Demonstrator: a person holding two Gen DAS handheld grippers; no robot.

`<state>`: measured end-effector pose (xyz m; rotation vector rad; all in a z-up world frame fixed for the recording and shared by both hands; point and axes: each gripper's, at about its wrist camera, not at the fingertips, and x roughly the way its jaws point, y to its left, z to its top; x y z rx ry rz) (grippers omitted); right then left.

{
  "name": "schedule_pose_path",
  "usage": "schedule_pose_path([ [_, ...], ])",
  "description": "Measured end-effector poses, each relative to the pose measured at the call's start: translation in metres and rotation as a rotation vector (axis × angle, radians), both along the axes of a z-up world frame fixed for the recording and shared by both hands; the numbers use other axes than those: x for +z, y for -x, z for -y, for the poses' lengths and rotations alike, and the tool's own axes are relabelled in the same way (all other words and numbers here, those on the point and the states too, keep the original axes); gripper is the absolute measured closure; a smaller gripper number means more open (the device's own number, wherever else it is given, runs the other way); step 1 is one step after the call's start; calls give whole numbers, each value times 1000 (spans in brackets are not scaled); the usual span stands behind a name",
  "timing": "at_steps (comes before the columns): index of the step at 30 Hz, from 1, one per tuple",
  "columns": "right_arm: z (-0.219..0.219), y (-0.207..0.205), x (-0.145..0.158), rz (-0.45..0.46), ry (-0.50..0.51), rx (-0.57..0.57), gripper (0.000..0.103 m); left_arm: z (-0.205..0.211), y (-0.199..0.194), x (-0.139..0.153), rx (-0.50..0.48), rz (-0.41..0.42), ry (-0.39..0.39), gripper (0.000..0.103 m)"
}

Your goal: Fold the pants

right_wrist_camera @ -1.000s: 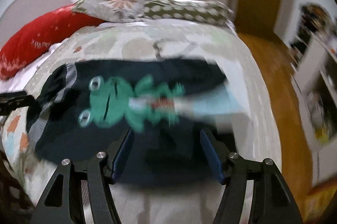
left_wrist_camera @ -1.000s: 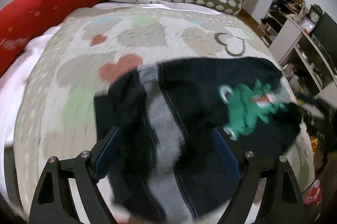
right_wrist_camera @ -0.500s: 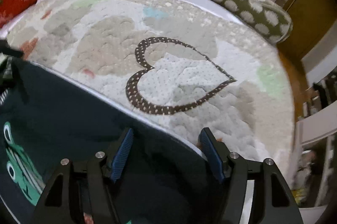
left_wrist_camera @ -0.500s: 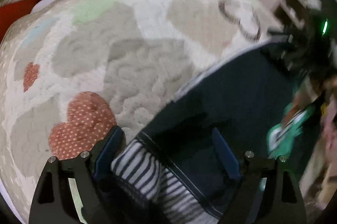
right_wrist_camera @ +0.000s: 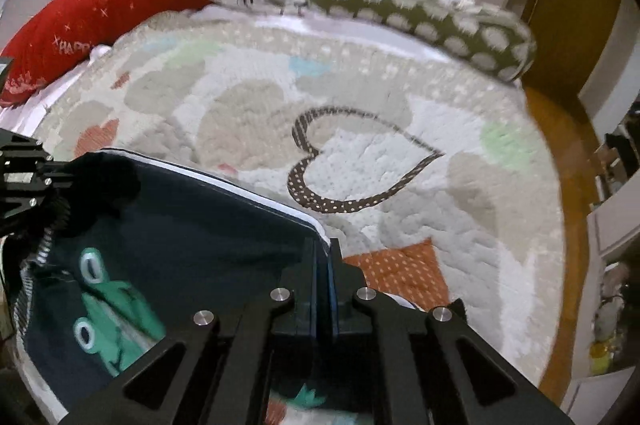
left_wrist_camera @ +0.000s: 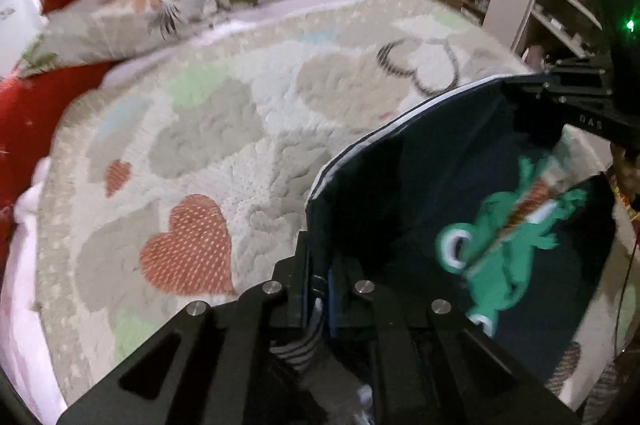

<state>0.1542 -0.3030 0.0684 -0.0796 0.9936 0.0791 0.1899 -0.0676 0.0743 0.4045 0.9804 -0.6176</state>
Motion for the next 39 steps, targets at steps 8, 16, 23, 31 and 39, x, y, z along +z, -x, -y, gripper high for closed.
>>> schedule_pose_path([
  [8, -24, 91, 47, 104, 10, 2, 98, -36, 97, 44, 23, 117, 95, 97],
  [16, -48, 192, -4, 58, -104, -21, 95, -58, 179, -21, 132, 112, 24, 90],
  [23, -23, 247, -30, 73, -188, -175, 74, -112, 220, -15, 198, 50, 181, 61],
  [31, 16, 255, -12, 140, -209, -348, 54, -147, 171, 7, 399, 24, 320, 48],
  [39, 26, 210, -13, 146, -142, -404, 39, -123, 126, -40, 518, 52, 130, 48],
])
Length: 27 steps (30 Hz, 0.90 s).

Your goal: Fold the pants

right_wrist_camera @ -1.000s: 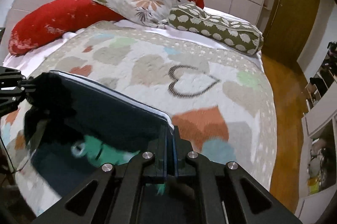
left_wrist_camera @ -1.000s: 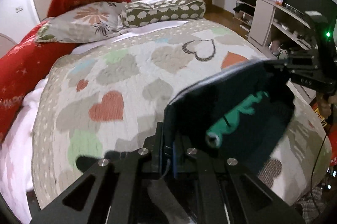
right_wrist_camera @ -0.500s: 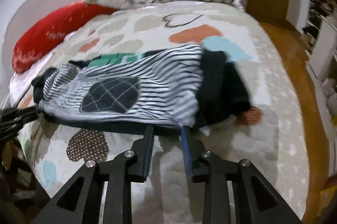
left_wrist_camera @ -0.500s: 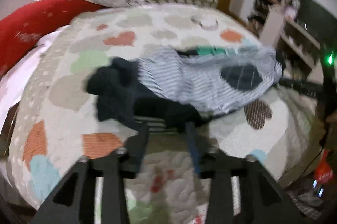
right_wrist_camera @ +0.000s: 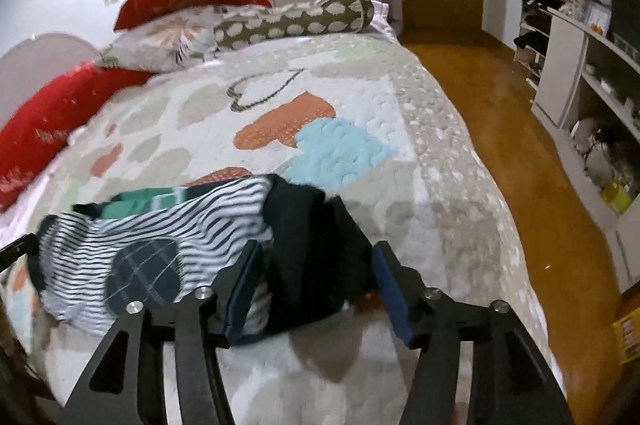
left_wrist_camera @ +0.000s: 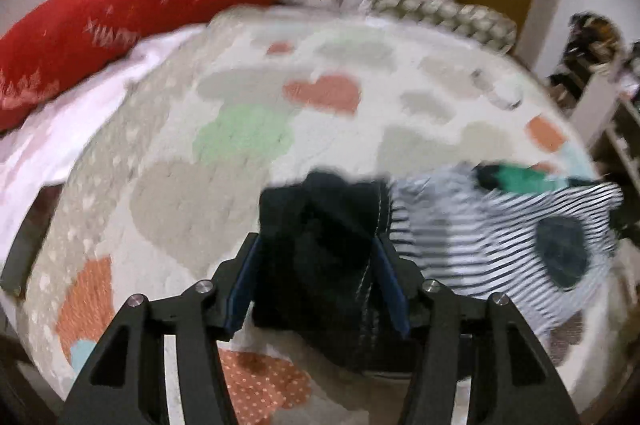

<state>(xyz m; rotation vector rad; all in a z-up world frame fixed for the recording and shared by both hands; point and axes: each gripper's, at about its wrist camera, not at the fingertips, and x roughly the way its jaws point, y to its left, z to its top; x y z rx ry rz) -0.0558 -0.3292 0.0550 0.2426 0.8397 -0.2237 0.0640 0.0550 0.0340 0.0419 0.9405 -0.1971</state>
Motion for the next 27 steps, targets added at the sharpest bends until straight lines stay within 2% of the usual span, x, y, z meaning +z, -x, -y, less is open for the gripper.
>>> schedule_pose_path([
  [1, -1, -7, -4, -23, 13, 7, 41, -3, 1, -6, 17, -11, -2, 48],
  [2, -4, -17, -8, -62, 19, 38, 50, -4, 3, -10, 31, -9, -4, 47],
  [3, -4, -21, -8, -78, 18, 57, 90, -5, 6, -13, 38, 6, -6, 46],
  [5, 1, -24, 2, -52, 6, 42, 89, -6, 8, -16, 45, 16, -11, 41],
  [7, 16, -24, 12, -2, -24, -17, 91, -11, 5, -21, 67, -1, 18, 37],
  [8, 25, -27, 12, -5, -20, -63, 91, -12, 4, -22, 75, -4, 31, 36],
  [12, 47, -35, -6, -115, 56, -192, 91, -10, 10, -23, 68, 28, 21, 35],
  [14, 59, -18, -4, -62, -24, -208, 87, -12, 9, -24, 74, 35, 36, 29],
  [15, 63, -8, -2, -30, -71, -213, 72, -14, 8, -26, 77, 37, 50, 28],
  [16, 66, 2, 1, 10, -125, -214, 45, -14, 9, -26, 79, 42, 58, 26],
  [18, 66, 16, 2, 67, -194, -206, 26, -14, 12, -27, 78, 63, 63, 24],
  [19, 64, 20, -1, 80, -226, -196, 26, -13, 13, -28, 74, 71, 62, 21],
  [22, 54, 7, -19, 41, -283, -152, 26, -13, 14, -26, 70, 66, 69, 21],
  [24, 47, -8, -32, 9, -286, -150, 25, -21, 19, -20, 77, 35, 140, 21],
  [26, 38, -17, -30, 19, -287, -136, 36, -32, 27, -11, 95, 34, 206, 21],
  [27, 35, -21, -28, 11, -305, -110, 75, -36, 30, -7, 102, 35, 219, 21],
])
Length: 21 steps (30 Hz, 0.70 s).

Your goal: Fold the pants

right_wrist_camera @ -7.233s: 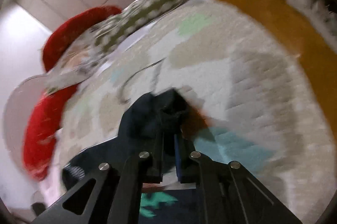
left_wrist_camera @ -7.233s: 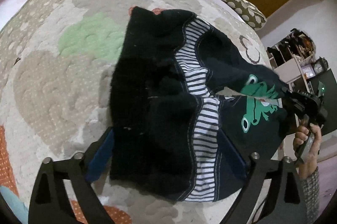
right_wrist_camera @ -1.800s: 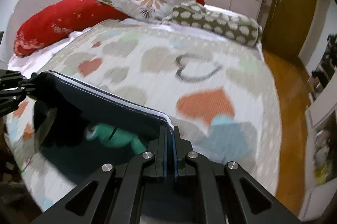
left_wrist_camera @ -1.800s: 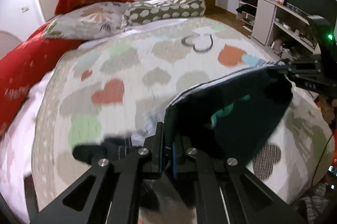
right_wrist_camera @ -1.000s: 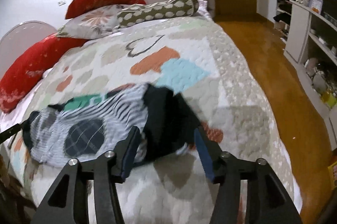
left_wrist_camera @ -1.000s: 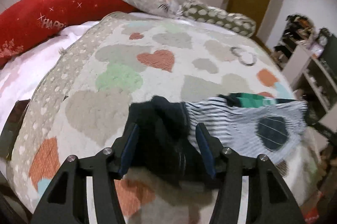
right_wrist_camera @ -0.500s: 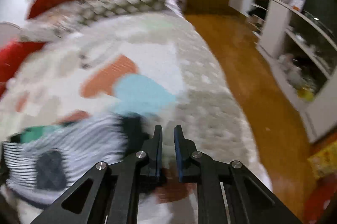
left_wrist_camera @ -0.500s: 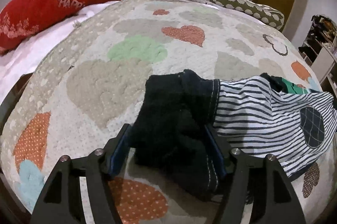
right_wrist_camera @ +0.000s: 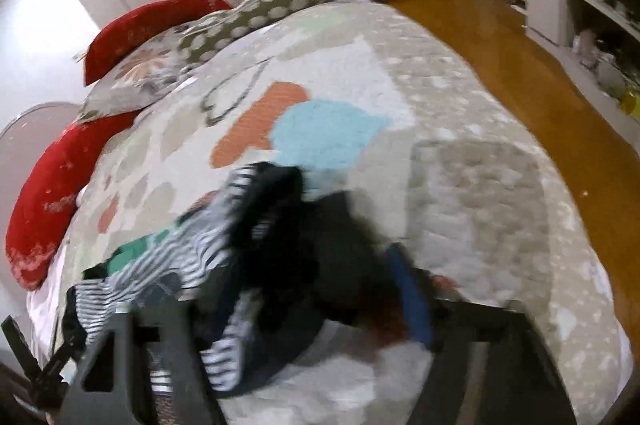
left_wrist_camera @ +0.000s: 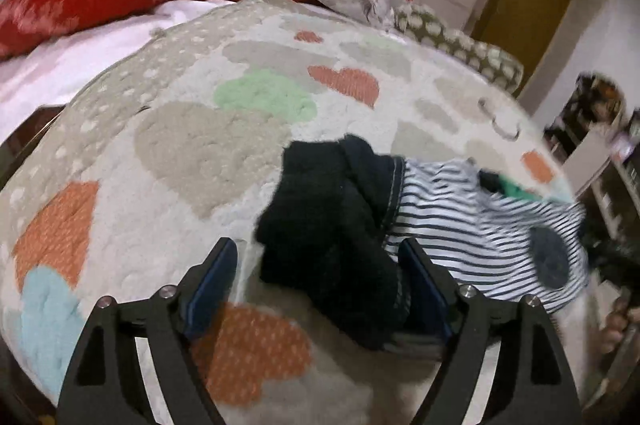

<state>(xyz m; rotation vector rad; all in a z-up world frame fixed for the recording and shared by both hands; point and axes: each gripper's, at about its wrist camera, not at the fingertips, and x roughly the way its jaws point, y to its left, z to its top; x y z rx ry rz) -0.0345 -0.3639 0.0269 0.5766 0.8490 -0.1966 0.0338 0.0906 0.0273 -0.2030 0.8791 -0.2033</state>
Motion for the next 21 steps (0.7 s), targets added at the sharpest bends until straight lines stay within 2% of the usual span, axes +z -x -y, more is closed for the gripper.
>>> schedule_pose_path([
  [2, 0, 1, 8, -1, 8, -19, 86, -5, 6, 7, 11, 3, 18, 21],
  [4, 6, 7, 14, 15, 38, -55, 91, -9, 6, 10, 15, -3, 32, 21],
  [6, 23, 18, 12, 9, 21, -135, 98, -11, 4, 8, 18, -22, 48, 21],
  [8, 39, 29, 9, -41, 66, -240, 98, -16, 1, 3, 32, -52, 87, 21],
  [11, 55, 51, 8, -7, -3, -312, 96, -20, 2, -3, 25, -83, 146, 21],
  [12, 55, 60, 9, 21, -43, -309, 89, -19, 4, -3, 13, -83, 163, 20],
  [13, 54, 65, 10, 42, -70, -295, 68, -17, 4, -4, -7, -85, 193, 15],
  [14, 47, 71, 12, 78, -111, -261, 54, -13, 4, -5, -34, -95, 228, 8],
  [15, 41, 76, 13, 103, -130, -239, 33, -8, 2, -7, -63, -114, 258, 6],
  [16, 33, 77, 14, 126, -146, -213, 29, 0, -2, -11, -97, -144, 288, 4],
  [18, 12, 70, 10, 115, -169, -146, 29, 15, -10, -13, -131, -157, 302, 0],
  [19, 1, 59, 2, 88, -184, -106, 29, 24, -18, -15, -135, -165, 279, 0],
  [21, -12, 45, -7, 45, -163, -101, 29, 37, -27, -16, -113, -175, 210, 3],
])
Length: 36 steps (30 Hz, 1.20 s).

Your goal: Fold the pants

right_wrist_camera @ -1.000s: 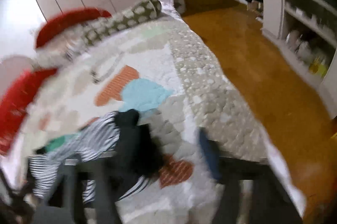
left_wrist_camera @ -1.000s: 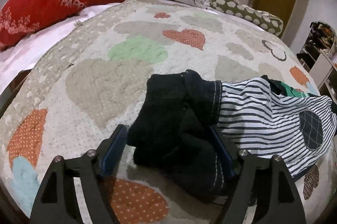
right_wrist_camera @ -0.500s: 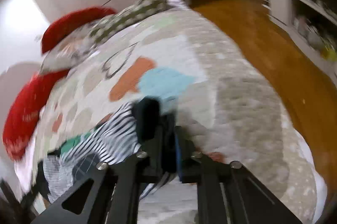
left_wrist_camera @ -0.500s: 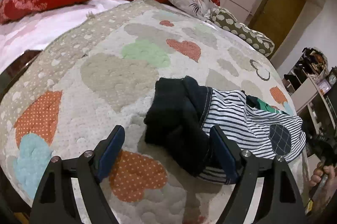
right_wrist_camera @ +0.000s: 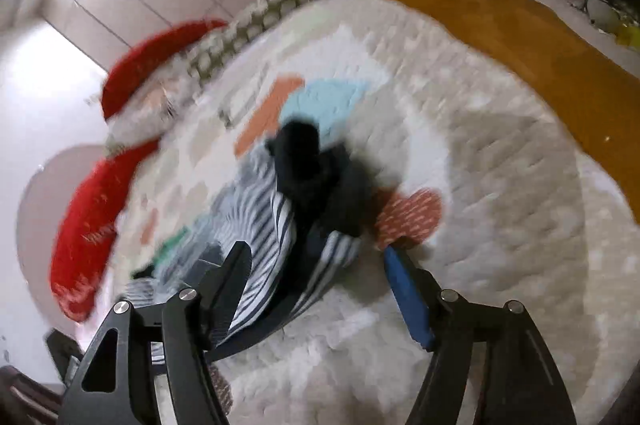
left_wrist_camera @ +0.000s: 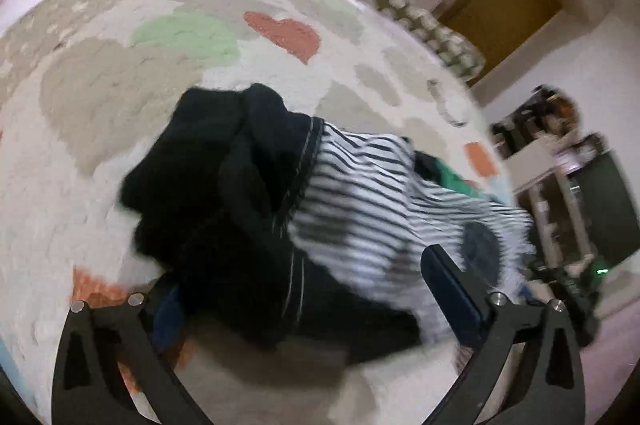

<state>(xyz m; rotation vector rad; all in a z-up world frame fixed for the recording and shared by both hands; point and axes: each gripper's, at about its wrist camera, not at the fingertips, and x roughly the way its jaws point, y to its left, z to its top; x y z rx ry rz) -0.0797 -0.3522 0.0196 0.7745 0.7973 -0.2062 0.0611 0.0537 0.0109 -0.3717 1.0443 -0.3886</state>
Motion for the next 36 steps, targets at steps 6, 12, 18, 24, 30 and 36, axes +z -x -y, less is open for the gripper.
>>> schedule_pose_path([
  [6, -6, -38, -2, -1, -27, -24, 86, -10, -2, 8, 48, -50, -16, 86],
  [12, -5, -3, 14, 73, -75, -47, 86, -18, 12, 7, 49, -31, -91, 53],
  [18, 2, 3, -2, 30, -59, -80, 63, -54, 39, 37, -25, 18, 15, 44],
  [24, -5, 28, 12, 106, 24, -42, 41, -6, 46, 102, -194, 175, -6, 25],
  [30, -17, 30, 1, 94, 86, 27, 41, 157, 10, 113, -552, 132, -52, 17],
  [36, -11, 24, -3, 121, 58, 47, 40, 293, -25, 67, -724, 19, -154, 17],
])
